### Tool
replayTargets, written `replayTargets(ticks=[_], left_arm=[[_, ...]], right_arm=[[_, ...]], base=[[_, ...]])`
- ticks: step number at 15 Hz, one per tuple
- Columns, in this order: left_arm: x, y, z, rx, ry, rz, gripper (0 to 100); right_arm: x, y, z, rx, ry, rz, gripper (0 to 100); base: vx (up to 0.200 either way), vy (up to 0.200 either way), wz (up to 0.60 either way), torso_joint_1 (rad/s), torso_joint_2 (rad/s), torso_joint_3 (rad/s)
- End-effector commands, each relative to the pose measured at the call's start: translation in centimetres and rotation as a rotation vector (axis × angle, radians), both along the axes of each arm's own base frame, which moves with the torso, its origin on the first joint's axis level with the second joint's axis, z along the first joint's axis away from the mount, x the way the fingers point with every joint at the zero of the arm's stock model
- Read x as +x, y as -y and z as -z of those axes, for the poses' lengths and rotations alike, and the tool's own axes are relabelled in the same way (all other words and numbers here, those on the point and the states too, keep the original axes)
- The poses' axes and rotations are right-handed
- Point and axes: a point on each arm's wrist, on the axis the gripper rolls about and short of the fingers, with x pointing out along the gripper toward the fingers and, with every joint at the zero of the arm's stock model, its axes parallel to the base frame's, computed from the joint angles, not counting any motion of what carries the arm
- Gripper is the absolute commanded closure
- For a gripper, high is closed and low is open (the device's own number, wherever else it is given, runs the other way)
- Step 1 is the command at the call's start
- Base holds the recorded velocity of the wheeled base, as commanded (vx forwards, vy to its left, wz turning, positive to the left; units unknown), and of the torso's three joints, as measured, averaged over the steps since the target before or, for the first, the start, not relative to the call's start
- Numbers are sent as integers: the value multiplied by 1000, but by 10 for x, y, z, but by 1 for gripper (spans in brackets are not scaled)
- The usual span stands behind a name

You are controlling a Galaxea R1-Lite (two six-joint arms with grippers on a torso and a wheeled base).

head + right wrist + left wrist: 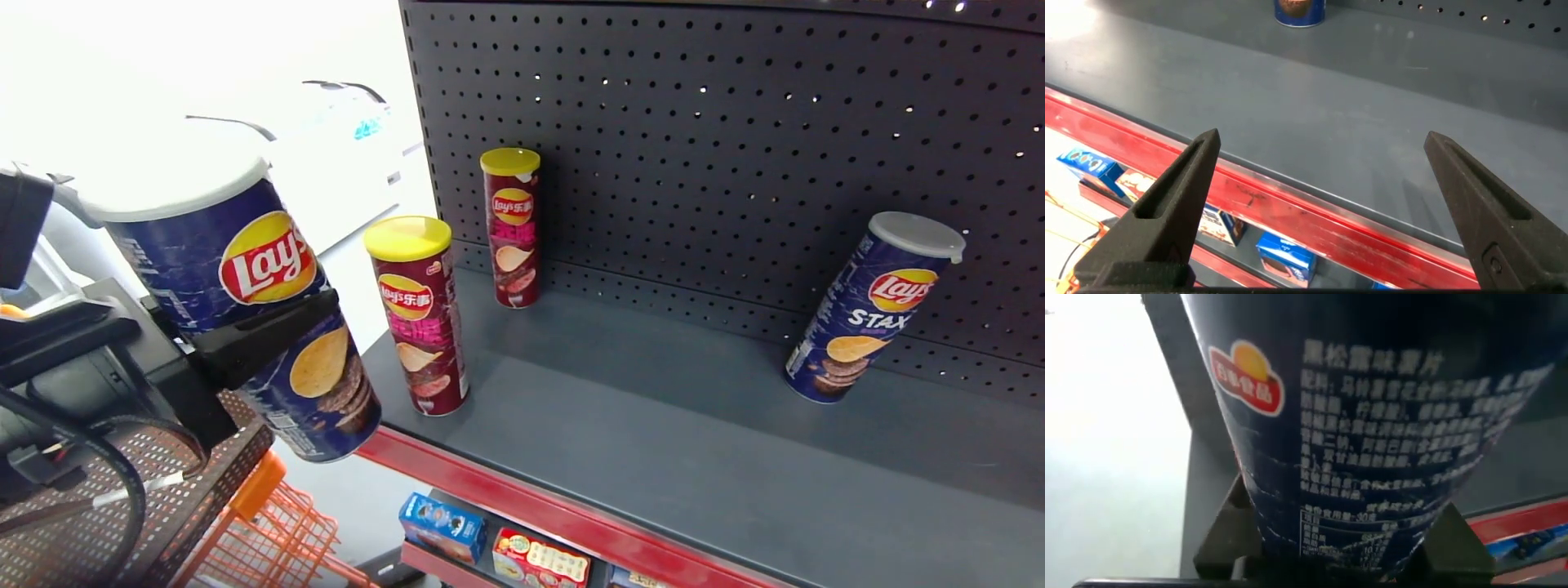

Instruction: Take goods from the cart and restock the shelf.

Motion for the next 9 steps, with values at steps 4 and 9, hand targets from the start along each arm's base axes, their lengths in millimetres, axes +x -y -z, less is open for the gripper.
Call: replayTargets(ticks=[4, 9], left_arm=[[-5, 32, -10, -8, 17, 177, 100], [8, 74, -10, 12, -17, 313, 100]], right_arm=[[0, 0, 0, 0, 0, -1, 0], [0, 0, 0, 0, -1, -1, 0]], base=[[0, 0, 0, 0, 0, 0], [0, 0, 0, 0, 0, 0]])
